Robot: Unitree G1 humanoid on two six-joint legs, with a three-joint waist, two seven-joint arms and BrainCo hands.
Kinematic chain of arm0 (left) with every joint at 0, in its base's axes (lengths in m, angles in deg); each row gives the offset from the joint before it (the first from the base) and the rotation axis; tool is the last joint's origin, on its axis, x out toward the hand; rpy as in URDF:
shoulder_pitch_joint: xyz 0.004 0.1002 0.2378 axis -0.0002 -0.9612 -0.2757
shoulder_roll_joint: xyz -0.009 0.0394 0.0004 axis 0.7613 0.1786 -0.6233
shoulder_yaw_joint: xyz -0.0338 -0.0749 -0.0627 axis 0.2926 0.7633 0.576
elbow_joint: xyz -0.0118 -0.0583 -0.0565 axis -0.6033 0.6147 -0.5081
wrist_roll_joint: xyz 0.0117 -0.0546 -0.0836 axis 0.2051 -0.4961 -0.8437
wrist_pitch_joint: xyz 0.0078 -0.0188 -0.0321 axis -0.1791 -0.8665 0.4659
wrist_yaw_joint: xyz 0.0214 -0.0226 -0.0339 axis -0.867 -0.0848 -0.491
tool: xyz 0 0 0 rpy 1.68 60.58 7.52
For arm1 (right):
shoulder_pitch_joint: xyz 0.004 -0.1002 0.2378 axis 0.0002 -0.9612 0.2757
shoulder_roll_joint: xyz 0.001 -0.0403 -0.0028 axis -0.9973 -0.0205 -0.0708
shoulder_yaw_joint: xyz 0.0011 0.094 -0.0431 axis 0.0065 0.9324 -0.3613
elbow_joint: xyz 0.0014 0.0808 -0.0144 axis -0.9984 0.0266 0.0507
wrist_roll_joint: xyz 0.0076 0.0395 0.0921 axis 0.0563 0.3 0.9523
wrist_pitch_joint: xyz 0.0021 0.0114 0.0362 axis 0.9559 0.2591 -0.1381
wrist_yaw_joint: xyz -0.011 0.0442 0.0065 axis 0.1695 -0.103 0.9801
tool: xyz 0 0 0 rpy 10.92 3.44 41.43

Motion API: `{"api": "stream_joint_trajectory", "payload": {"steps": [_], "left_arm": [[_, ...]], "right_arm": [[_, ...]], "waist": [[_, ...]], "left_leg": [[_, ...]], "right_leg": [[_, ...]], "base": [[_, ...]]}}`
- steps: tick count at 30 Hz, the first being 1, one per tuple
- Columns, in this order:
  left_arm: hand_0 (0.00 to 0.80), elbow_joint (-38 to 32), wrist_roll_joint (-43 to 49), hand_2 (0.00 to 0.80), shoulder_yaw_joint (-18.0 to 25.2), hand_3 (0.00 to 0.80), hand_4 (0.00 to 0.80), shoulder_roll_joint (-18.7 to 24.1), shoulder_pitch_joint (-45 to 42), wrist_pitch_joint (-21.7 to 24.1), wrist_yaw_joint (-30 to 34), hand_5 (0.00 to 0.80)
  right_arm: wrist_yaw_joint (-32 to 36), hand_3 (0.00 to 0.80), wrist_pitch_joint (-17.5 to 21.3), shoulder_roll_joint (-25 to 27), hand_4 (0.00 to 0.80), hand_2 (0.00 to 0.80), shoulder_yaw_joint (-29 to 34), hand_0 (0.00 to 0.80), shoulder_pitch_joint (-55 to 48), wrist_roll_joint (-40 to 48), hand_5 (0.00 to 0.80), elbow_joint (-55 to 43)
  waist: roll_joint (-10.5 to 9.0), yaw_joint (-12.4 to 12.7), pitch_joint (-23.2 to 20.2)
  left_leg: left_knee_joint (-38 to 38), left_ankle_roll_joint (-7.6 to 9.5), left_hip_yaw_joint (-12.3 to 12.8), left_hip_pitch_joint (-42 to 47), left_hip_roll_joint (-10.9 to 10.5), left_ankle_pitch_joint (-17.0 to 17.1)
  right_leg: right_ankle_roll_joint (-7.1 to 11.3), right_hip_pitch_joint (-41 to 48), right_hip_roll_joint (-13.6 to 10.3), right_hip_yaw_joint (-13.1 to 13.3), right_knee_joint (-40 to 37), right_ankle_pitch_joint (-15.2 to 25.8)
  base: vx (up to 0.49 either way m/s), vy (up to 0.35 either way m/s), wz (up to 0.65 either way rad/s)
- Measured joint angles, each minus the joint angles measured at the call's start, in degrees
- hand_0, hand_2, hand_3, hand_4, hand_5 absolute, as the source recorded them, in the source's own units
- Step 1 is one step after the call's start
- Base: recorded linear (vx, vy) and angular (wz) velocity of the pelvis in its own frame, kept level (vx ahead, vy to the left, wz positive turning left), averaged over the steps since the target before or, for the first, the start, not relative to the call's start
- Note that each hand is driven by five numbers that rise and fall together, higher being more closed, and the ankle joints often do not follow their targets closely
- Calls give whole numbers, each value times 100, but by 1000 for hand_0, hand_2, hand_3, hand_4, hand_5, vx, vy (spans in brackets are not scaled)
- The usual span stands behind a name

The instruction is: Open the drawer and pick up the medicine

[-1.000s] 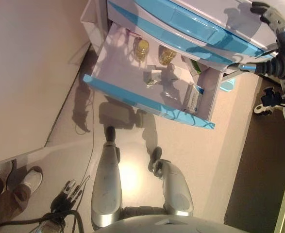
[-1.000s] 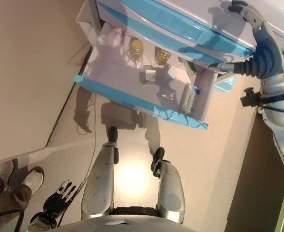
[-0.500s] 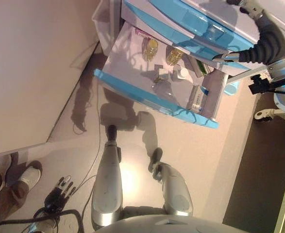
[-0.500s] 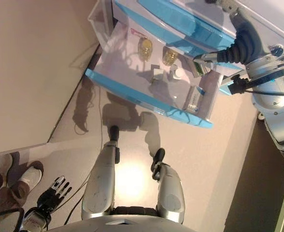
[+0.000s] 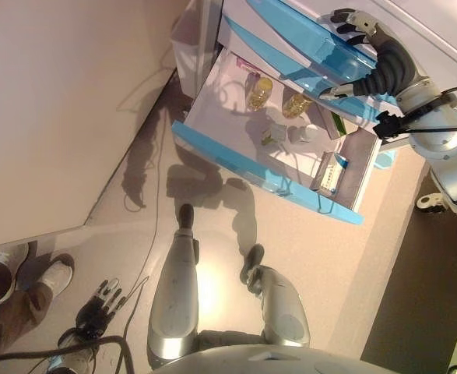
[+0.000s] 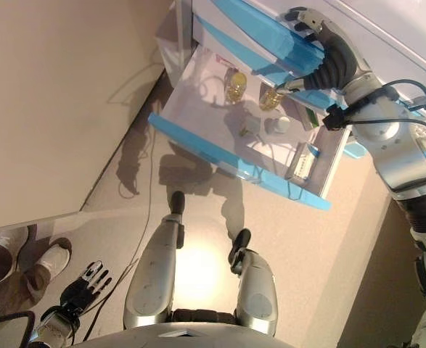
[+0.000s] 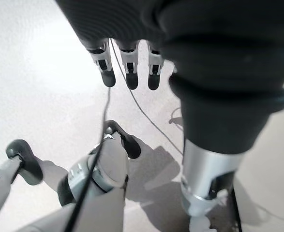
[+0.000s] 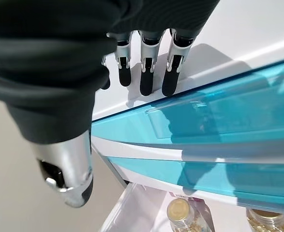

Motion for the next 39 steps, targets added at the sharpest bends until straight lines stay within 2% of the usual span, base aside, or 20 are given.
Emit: {"api": "stream_joint_trajectory", "payload": {"steps": [6, 14, 21, 23, 31, 39], "left_arm": [[0, -16, 13, 0, -2, 0, 0, -18, 24, -13, 2, 0], [0, -78, 14, 0, -8, 0, 0, -115, 20, -115, -5, 0], [0, -186, 14, 0, -146, 0, 0, -231, 21, -116, -7, 0], [0, -186, 14, 0, -170, 0, 0, -314, 21, -116, -10, 0], [0, -242, 13, 0, -174, 0, 0, -418, 32, -112, -16, 0], [0, -280, 13, 0, -218, 0, 0, -447, 32, -115, -57, 0]], "right_arm": [[22, 0, 5, -144, 0, 0, -117, 0, 154, -228, 0, 169], [89, 0, -10, -202, 0, 0, -163, 0, 184, -476, 0, 247], [114, 0, 121, -205, 0, 0, -155, 0, 203, -859, 0, 152], [105, 0, 179, -205, 0, 0, -159, 0, 203, -931, 0, 96], [108, 0, 287, -195, 0, 0, -182, 0, 136, -1097, 0, -246], [118, 0, 123, -191, 0, 0, -175, 0, 84, -1247, 0, -444]], "waist": [[50, 43, 29], [117, 74, 50], [324, 86, 46], [380, 85, 48], [378, 27, 45], [378, 28, 45]], "left_leg": [[-199, -4, -3, -61, -34, 1], [-309, -47, -25, -17, -104, 30], [-329, -50, -78, -43, -98, 32], [-324, -114, -92, -43, -107, 74], [-303, -106, -159, -21, -146, 230], [-311, -103, -186, -34, -173, 228]], "right_leg": [[-6, -25, 33, -48, -270, -73], [-30, -20, 8, 63, -333, -52], [-29, -98, 33, 65, -320, -53], [-39, -99, 43, 65, -308, -46], [-18, -104, 63, 123, -270, -37], [-25, -130, 46, 135, -239, -61]], "base": [[-5, 44, 5], [1, 22, 1], [-3, 3, -2], [-12, 7, -9], [-9, 4, -7], [0, 0, 0]]}}
